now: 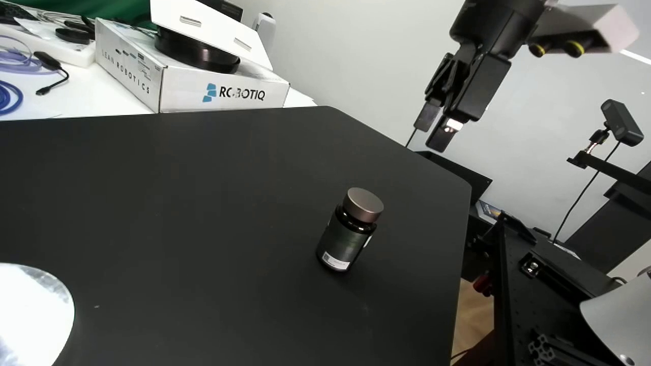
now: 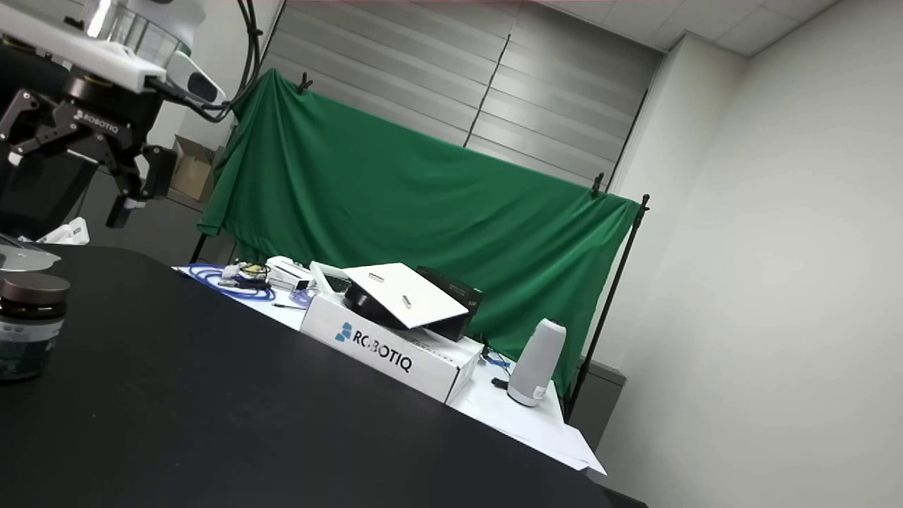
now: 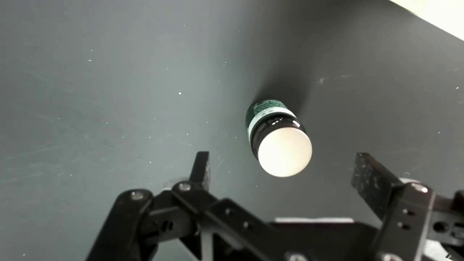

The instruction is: Pick up the vial and move it to the left, bring it back and put it down again, pick it up and move it forward

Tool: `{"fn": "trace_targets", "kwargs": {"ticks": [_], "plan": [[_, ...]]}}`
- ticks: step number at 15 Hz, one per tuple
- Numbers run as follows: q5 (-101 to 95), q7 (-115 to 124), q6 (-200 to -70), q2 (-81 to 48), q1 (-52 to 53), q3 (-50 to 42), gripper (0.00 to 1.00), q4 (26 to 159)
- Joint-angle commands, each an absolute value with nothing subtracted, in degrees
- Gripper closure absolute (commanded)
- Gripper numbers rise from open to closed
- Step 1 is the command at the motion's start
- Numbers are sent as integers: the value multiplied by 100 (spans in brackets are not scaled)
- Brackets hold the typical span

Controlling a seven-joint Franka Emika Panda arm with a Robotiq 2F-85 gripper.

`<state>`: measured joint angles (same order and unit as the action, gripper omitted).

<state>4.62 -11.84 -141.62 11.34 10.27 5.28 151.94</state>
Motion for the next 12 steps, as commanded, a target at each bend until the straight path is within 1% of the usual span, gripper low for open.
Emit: {"fn": "trace_targets", "kwargs": {"ticks": [1,12], "plan": [[521,-1305,-14637,621,1140,659,0,15135],[246,-1283,-15326,-380,1063,884,0,14916]]}}
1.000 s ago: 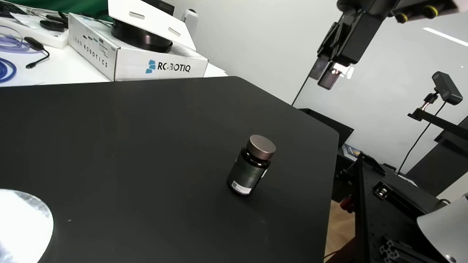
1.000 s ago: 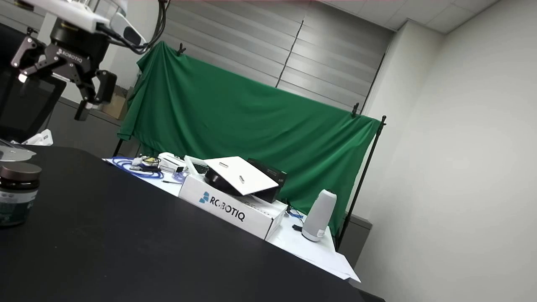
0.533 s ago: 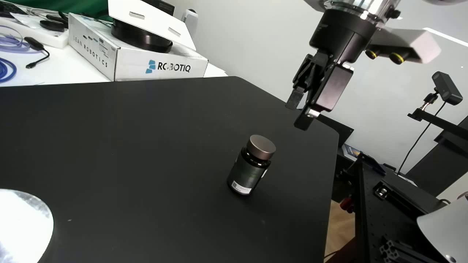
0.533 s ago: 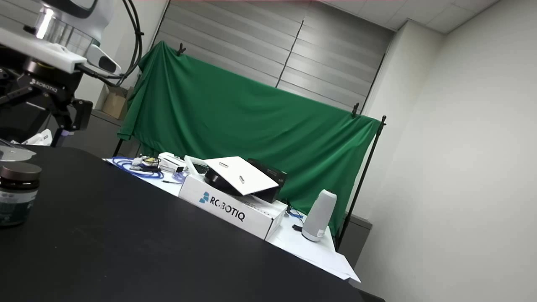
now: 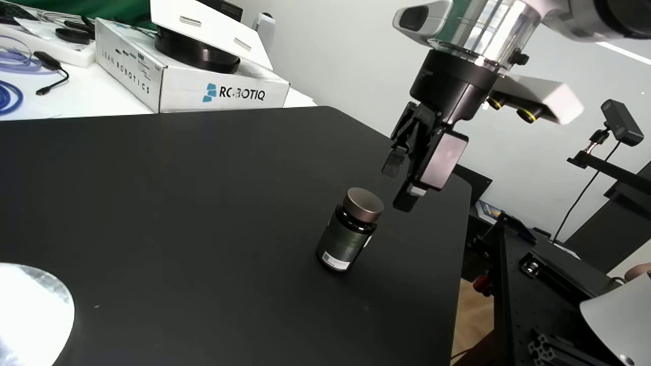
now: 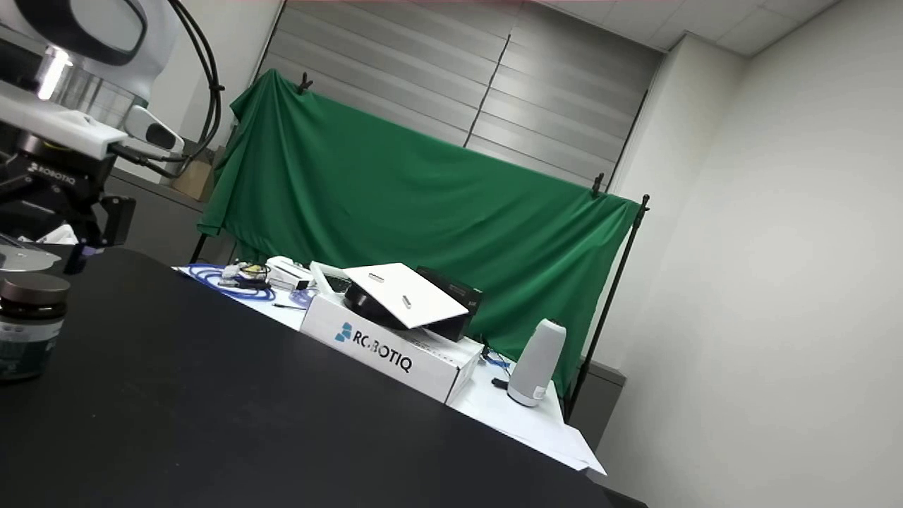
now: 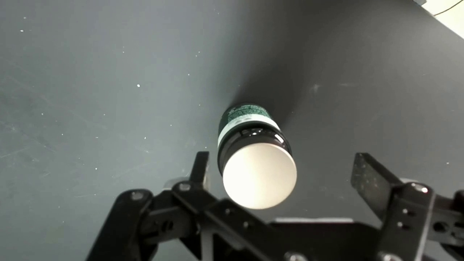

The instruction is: Pick up the vial and move it to the left, bring it back and put it down again, pick it up and move it forward

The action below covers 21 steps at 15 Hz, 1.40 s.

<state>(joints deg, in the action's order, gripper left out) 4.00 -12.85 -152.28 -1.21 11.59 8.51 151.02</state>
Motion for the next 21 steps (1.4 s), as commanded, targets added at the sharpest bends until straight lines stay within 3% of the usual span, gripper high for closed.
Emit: {"fn": "trace_targets", "kwargs": {"ticks": [1,9,10,11,13,17,18,21], "plan": [[167,-1266,-15387,-444,1049,883,0,14897],[-172,-1215,-15771,-896,1001,904,0,14729],[-260,-1161,-15770,-936,1008,881,4,14697],[-308,-1171,-15804,-975,1003,880,25,14675],[-403,-1150,-15849,-1040,993,867,30,14637],[-456,-1136,-15865,-1120,967,883,59,14599],[-462,-1099,-15823,-1116,971,874,64,14591],[-290,-1171,-15440,-886,960,977,64,14588]]}}
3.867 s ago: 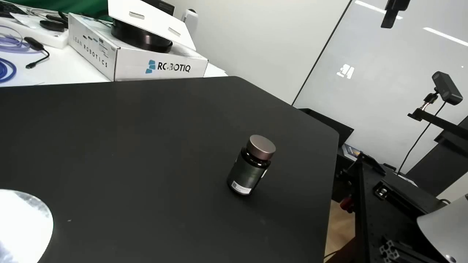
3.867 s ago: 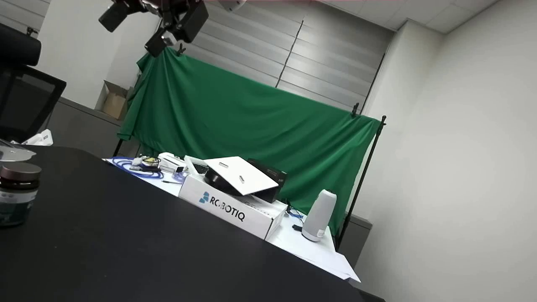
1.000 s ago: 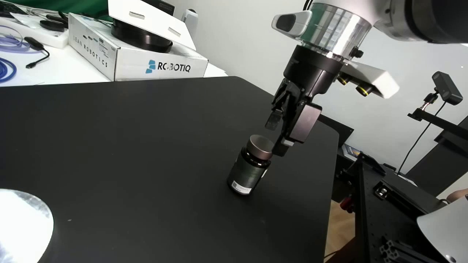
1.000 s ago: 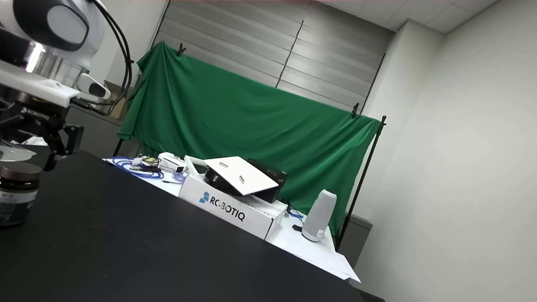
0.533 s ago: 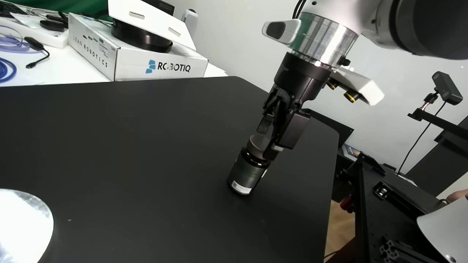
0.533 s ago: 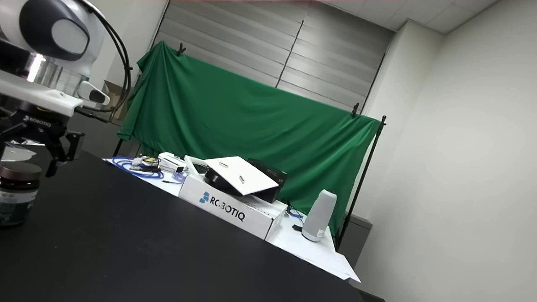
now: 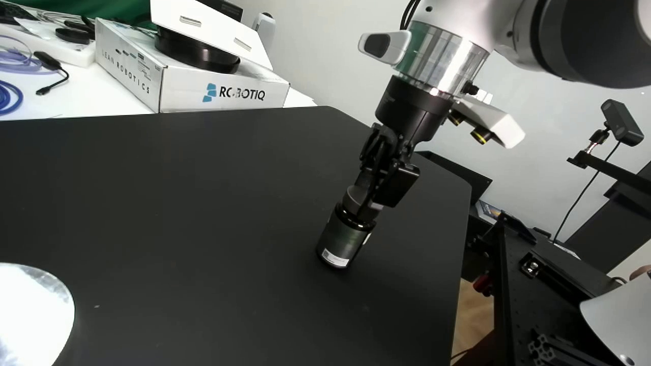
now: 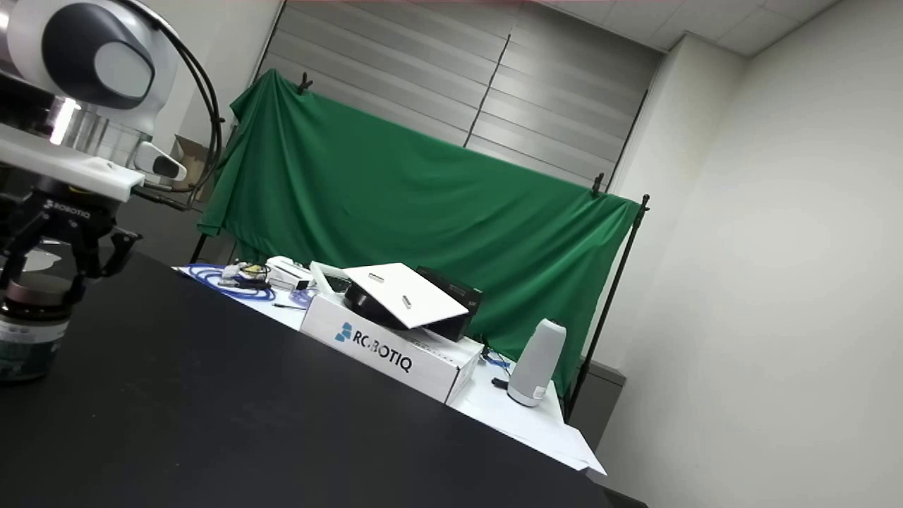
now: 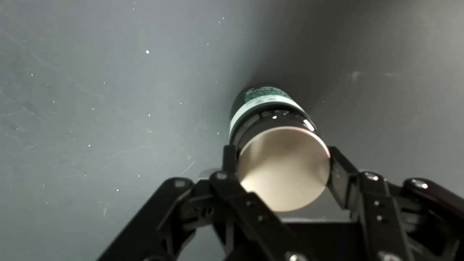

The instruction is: Pick up the vial and move it to the left, bring it back and put it down again, pick it up and move it forward

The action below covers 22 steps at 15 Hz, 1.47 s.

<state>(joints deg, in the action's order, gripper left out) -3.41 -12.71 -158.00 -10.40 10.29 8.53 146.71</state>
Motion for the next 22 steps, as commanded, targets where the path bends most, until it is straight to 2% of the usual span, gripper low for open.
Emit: {"fn": "trace_targets", "kwargs": {"ticks": [1,8,9,12,22], "plan": [[-177,-1271,-15306,-769,948,1052,64,14571],[-330,-1218,-12753,-184,1101,1182,64,13774],[-239,-1290,-13320,-365,1087,1170,39,13974],[-242,-1290,-12878,-195,1108,1172,39,13832],[-248,-1289,-12863,-210,1108,1173,39,13833]]}}
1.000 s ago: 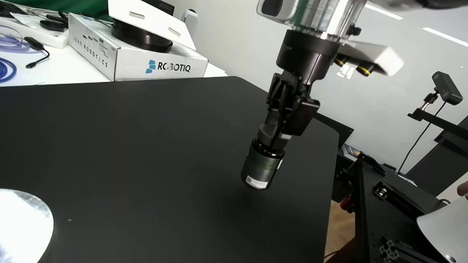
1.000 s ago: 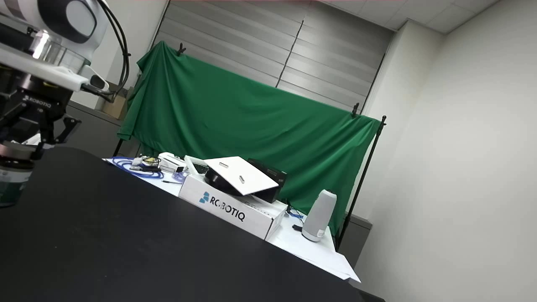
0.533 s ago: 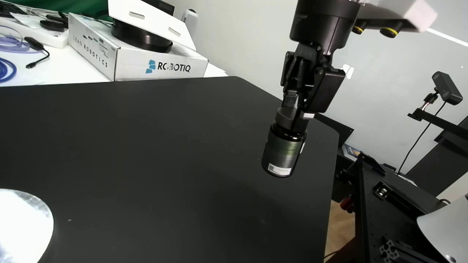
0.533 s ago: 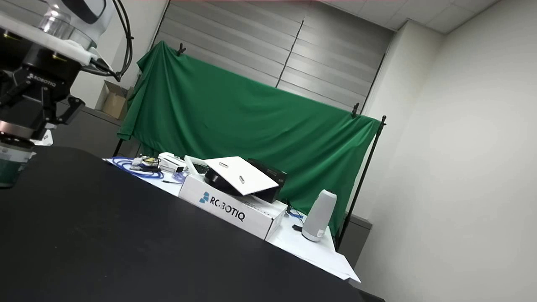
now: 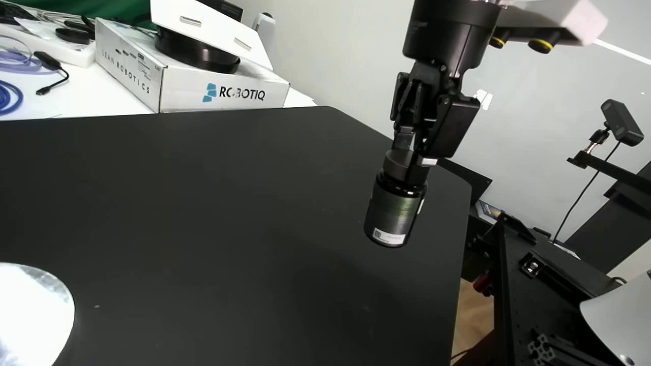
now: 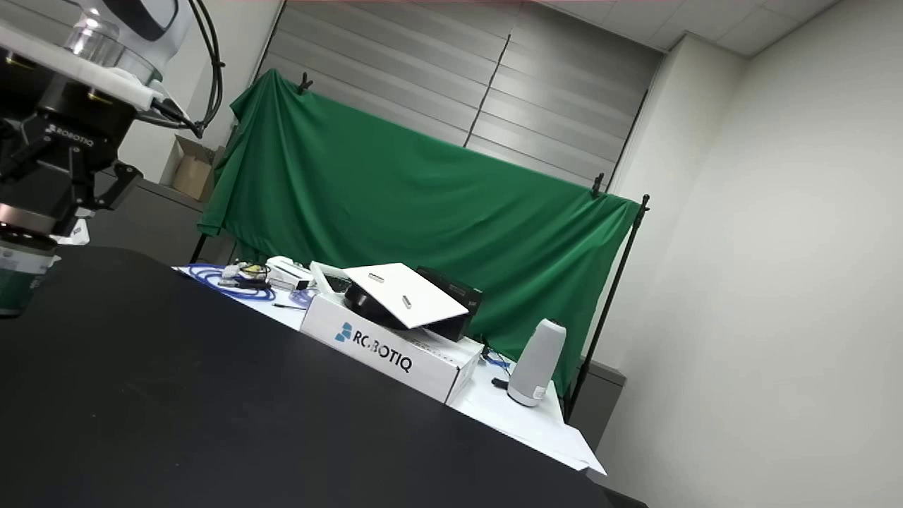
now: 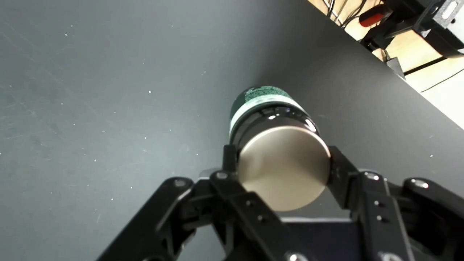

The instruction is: Pick up the vial and move it to the left, bring it back and put it down again, pick it up and move it forward

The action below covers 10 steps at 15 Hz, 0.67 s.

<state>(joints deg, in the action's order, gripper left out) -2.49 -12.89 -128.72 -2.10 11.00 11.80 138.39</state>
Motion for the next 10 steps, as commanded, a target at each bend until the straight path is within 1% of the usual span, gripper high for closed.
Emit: {"fn": "trace_targets", "kwargs": {"ticks": [1,4,10], "plan": [[-369,-1245,-12908,-261,1094,1151,64,13715],[-796,-1194,-12865,-575,1051,1075,64,13132],[-1186,-1348,-12799,-1590,1110,1061,64,11414]]}}
